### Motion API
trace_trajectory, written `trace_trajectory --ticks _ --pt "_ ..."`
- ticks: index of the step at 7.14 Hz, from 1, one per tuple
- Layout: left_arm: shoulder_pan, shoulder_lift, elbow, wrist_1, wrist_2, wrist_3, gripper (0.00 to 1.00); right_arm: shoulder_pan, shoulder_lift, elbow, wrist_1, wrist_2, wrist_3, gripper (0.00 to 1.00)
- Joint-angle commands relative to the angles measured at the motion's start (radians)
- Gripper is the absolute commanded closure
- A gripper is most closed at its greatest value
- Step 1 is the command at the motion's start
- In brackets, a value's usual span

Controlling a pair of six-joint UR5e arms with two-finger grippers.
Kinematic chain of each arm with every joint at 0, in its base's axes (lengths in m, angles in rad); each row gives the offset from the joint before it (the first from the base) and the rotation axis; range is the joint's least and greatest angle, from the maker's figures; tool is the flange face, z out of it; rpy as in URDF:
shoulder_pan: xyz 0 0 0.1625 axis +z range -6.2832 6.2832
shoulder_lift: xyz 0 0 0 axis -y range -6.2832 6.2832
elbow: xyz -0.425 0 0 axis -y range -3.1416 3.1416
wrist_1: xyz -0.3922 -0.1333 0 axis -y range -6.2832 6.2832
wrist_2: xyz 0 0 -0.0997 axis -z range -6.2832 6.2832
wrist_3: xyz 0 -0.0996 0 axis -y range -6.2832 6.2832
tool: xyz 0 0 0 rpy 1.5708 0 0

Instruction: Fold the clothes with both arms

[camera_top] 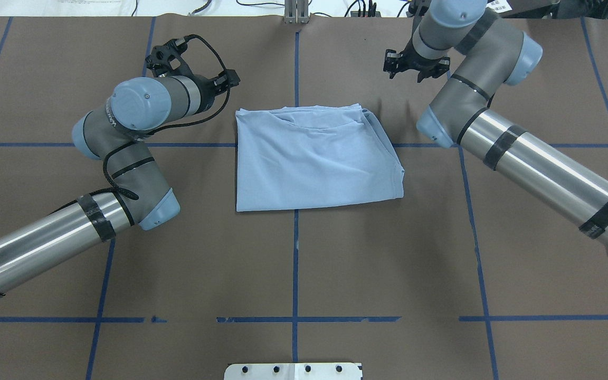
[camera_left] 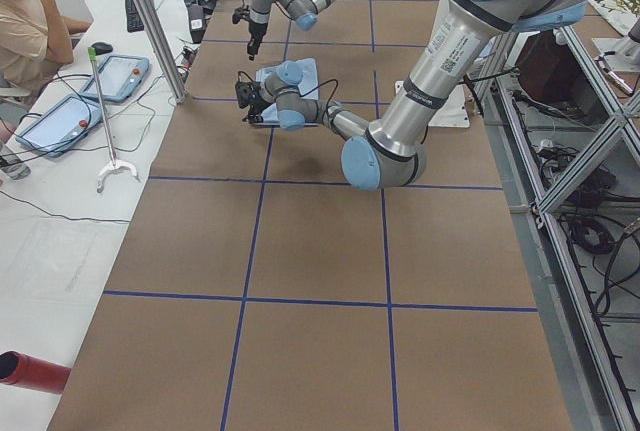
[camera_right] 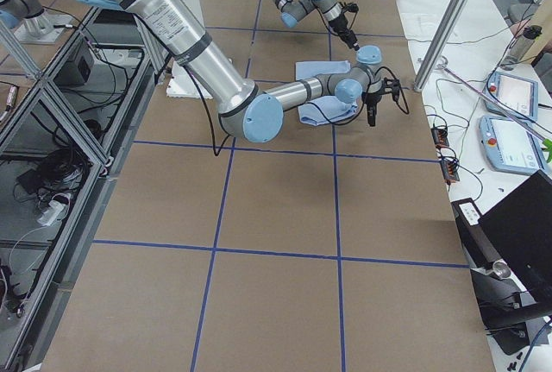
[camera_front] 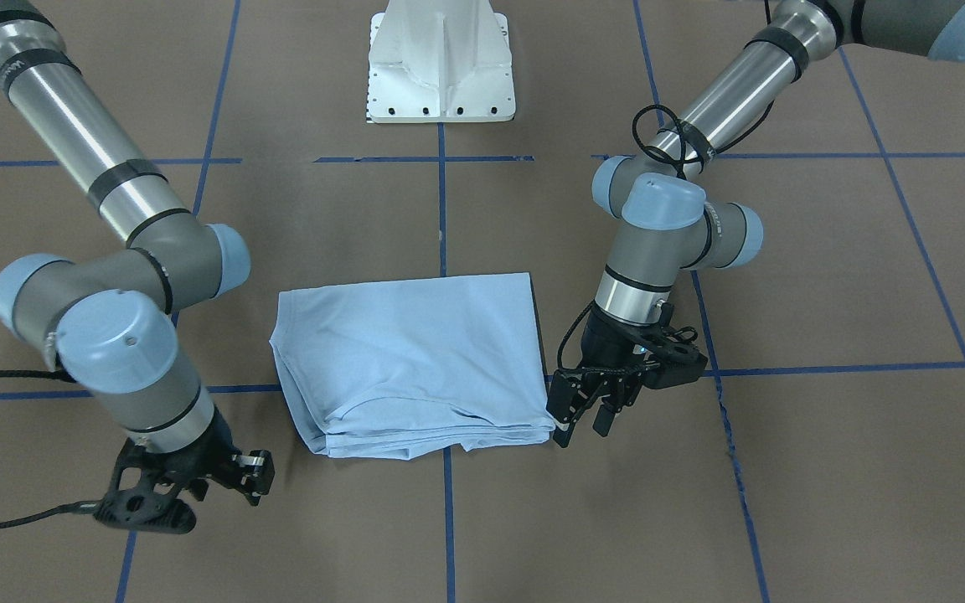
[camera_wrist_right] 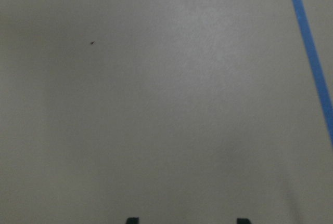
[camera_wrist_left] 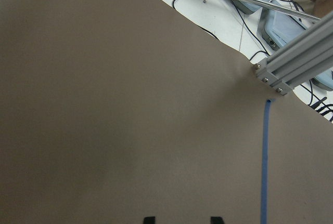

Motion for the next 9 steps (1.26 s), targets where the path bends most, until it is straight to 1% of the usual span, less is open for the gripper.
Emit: trace_trajectory --ticks 1,2,3,4,5,6,7,8,9 --pt "-0.03 0.082 -0.11 -0.005 -0.045 0.088 0.0 0.075 -0.093 0.089 -0.001 0.095 -0.05 0.0" --pt "-0.08 0.154 -0.202 0.004 -0.151 0.256 0.0 0.16 -0.175 0.159 -0.003 0.202 -0.094 0.0" --pt "-0.162 0.278 -0.309 0.01 -0.304 0.376 0.0 0.264 -0.272 0.217 -0.006 0.31 -0.203 0.0" --pt "-0.289 0.373 -0.394 0.048 -0.478 0.519 0.0 0.394 -0.318 0.225 -0.032 0.403 -0.317 0.0" --pt "-0.424 0.468 -0.466 0.117 -0.586 0.702 0.0 0.494 -0.386 0.23 -0.052 0.454 -0.493 0.0" --pt "-0.541 0.562 -0.517 0.197 -0.66 0.938 0.0 0.564 -0.443 0.239 -0.106 0.472 -0.66 0.0" --pt "-0.676 0.611 -0.52 0.298 -0.718 1.186 0.0 0.618 -0.505 0.271 -0.194 0.458 -0.824 0.0" --pt "-0.745 0.618 -0.528 0.437 -0.723 1.332 0.0 0.662 -0.524 0.305 -0.316 0.423 -0.972 0.0" --pt "-0.792 0.613 -0.542 0.605 -0.729 1.43 0.0 0.678 -0.523 0.39 -0.492 0.376 -1.066 0.0"
